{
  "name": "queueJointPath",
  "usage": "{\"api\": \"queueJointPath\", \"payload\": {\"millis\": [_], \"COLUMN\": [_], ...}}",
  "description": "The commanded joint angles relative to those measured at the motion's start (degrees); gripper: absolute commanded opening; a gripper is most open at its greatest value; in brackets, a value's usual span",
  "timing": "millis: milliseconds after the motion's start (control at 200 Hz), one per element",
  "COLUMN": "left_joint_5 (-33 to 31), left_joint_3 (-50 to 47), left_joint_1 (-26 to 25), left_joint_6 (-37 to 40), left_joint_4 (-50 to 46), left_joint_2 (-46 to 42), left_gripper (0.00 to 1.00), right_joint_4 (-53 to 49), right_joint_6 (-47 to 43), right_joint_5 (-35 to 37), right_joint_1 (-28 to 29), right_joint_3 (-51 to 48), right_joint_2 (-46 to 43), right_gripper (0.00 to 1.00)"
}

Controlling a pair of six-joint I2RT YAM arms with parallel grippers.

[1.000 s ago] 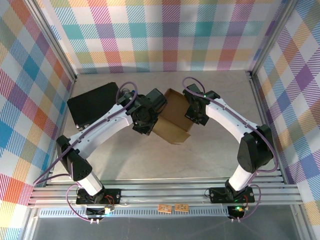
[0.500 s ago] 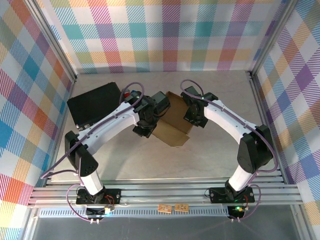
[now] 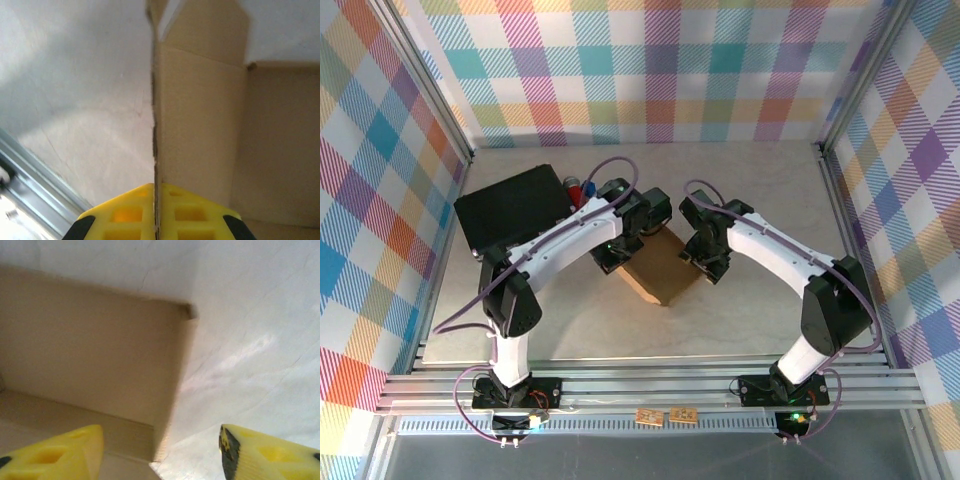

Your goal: Fold the paper box

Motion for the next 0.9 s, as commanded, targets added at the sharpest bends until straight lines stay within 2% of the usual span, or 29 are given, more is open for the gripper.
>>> {"api": "queueJointPath", "payload": {"millis": [0,140,210,295,375,440,510,610,735,895], "left_joint_5": [-8.77,-11.54,-14.52,-21.02,-28.03,-30.36,-28.81,-28.79,-26.69,-13.72], "left_joint_3": [1.94,3.09,5.2,8.98,10.54,10.38,10.47,12.41,7.15,-4.04], "left_joint_1": [0.44,1.36,1.3,1.21,1.08,1.1,1.4,1.69,1.82,2.32], "left_joint_6": [15.48,35.46,46.13,53.73,58.85,64.18,71.45,77.05,85.75,102.99], "left_joint_4": [-2.49,1.75,1.76,-0.99,-1.45,0.87,4.54,7.96,19.67,33.47], "left_joint_2": [1.76,3.83,5.91,8.55,10.03,10.57,11.38,13.01,9.32,1.04], "left_gripper": [0.0,0.0,0.0,0.0,0.0,0.0,0.0,0.0,0.0,0.0], "right_joint_4": [-3.08,-1.35,-1.16,1.36,6.87,9.93,13.18,18.96,35.44,57.75], "right_joint_6": [2.34,3.61,1.67,-2.87,-8.98,-14.82,-21.63,-28.7,-32.79,-41.68], "right_joint_5": [-9.06,-9.76,-7.15,-6.14,-9.34,-11.96,-14.62,-19.96,-26.42,-27.47], "right_joint_1": [-1.04,-3.22,-4.13,-5.99,-8.81,-11.09,-13.09,-16.0,-18.83,-19.01], "right_joint_3": [3.35,2.54,3.39,3.73,2.72,2.75,2.68,0.77,-7.95,-21.48], "right_joint_2": [-2.41,-8.03,-9.85,-11.19,-11.8,-11.48,-10.9,-10.62,-12.28,-13.83], "right_gripper": [0.72,0.74,0.74,0.73,0.71,0.69,0.68,0.65,0.64,0.62]}}
